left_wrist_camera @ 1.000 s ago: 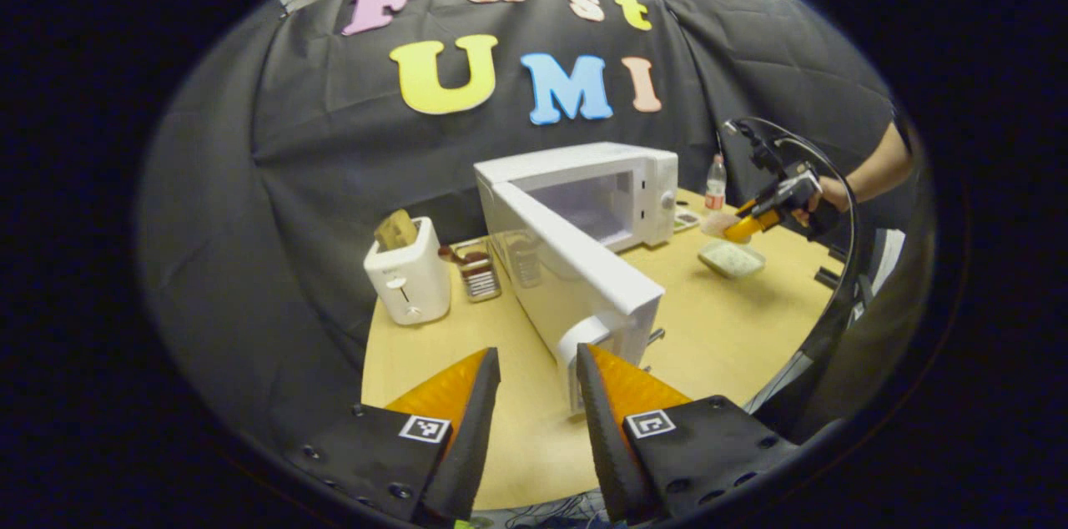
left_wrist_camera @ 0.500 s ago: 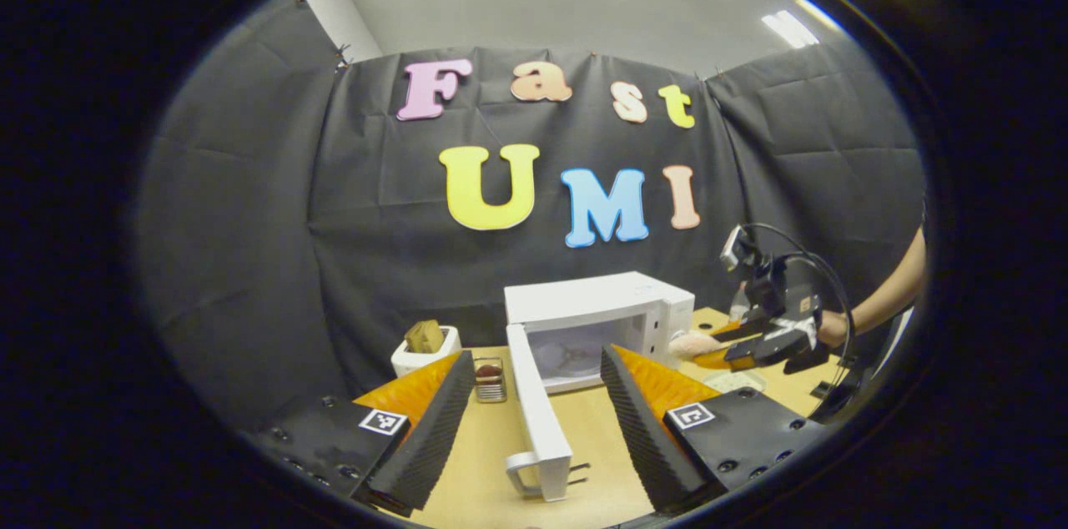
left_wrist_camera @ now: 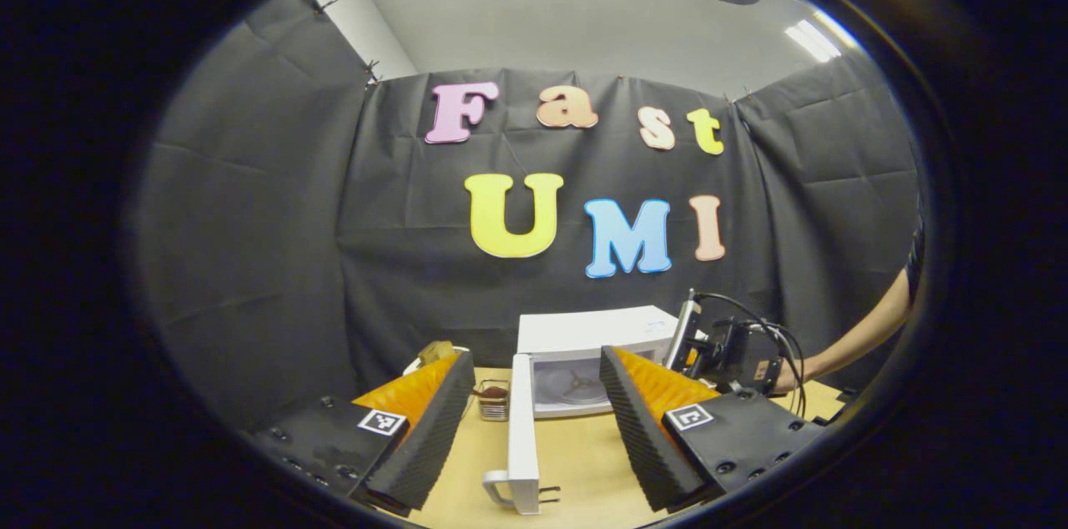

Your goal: Open the microwave oven with the left hand, put the food in, and close the microwave oven.

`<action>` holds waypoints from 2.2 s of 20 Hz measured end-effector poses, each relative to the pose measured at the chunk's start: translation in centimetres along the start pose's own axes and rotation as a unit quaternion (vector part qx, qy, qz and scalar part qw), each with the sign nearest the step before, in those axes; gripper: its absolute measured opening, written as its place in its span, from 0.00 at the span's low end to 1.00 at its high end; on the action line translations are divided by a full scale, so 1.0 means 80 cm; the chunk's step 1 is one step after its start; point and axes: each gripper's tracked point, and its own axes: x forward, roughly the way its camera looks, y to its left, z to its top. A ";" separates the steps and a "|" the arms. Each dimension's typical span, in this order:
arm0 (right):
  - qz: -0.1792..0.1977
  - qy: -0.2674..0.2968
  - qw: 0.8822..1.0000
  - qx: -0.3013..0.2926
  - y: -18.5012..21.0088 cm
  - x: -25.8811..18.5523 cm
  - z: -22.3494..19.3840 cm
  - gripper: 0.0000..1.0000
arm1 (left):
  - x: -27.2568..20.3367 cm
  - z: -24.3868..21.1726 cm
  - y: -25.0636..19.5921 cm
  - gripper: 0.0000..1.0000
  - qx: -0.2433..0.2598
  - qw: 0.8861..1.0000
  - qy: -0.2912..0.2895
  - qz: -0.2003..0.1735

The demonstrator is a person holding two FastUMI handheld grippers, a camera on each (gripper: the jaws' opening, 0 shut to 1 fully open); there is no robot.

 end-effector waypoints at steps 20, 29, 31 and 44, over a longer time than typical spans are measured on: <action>-0.036 -0.038 0.972 -0.230 0.054 0.219 0.014 0.61 | -0.053 -0.002 -0.020 0.99 0.017 0.991 0.062 0.121; -0.015 -0.035 0.981 -0.191 0.053 0.212 0.001 0.94 | -0.039 -0.016 -0.028 1.00 0.012 0.991 0.074 0.110; -0.002 -0.030 0.985 -0.168 0.053 0.193 -0.003 0.95 | -0.031 -0.013 -0.032 0.97 0.018 0.992 0.070 0.099; -0.014 0.002 0.998 0.056 -0.006 0.004 -0.042 0.95 | 0.033 -0.028 -0.093 1.00 0.001 0.999 0.038 -0.037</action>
